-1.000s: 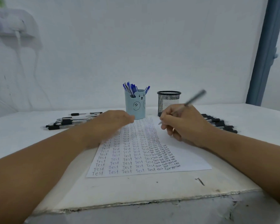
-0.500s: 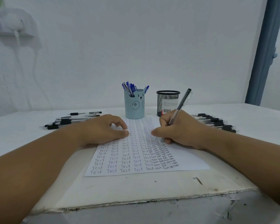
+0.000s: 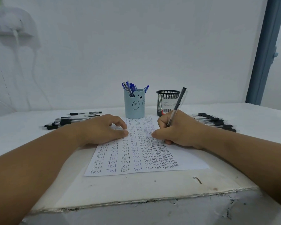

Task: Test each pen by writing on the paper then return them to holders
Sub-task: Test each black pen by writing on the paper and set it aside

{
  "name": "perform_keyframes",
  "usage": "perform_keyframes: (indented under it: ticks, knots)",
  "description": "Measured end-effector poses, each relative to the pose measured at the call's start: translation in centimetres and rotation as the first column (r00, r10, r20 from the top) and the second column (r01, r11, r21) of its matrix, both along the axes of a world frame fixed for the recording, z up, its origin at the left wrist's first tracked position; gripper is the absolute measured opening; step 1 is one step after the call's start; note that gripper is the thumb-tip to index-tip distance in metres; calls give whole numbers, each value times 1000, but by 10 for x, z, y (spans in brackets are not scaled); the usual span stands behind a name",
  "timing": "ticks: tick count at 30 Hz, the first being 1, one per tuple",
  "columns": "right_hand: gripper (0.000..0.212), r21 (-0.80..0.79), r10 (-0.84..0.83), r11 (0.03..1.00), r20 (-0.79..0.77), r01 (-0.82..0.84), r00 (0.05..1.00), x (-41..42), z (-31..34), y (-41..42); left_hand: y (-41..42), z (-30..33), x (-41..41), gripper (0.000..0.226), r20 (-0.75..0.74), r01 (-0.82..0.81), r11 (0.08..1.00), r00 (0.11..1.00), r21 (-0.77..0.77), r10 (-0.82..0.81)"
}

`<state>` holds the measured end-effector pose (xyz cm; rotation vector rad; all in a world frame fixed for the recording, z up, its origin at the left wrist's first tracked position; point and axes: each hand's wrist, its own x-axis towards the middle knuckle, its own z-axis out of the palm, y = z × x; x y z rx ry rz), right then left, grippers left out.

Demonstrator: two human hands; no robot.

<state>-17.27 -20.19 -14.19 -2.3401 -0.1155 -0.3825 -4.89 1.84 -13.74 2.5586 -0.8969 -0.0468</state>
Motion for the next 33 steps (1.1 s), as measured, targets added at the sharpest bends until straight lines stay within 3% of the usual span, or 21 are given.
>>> perform_keyframes:
  ticks: [33]
  knots:
    - [41, 7, 6, 1000, 21, -7, 1000, 2, -1, -2, 2, 2, -5, 31, -46, -3, 1000, 999, 3, 3]
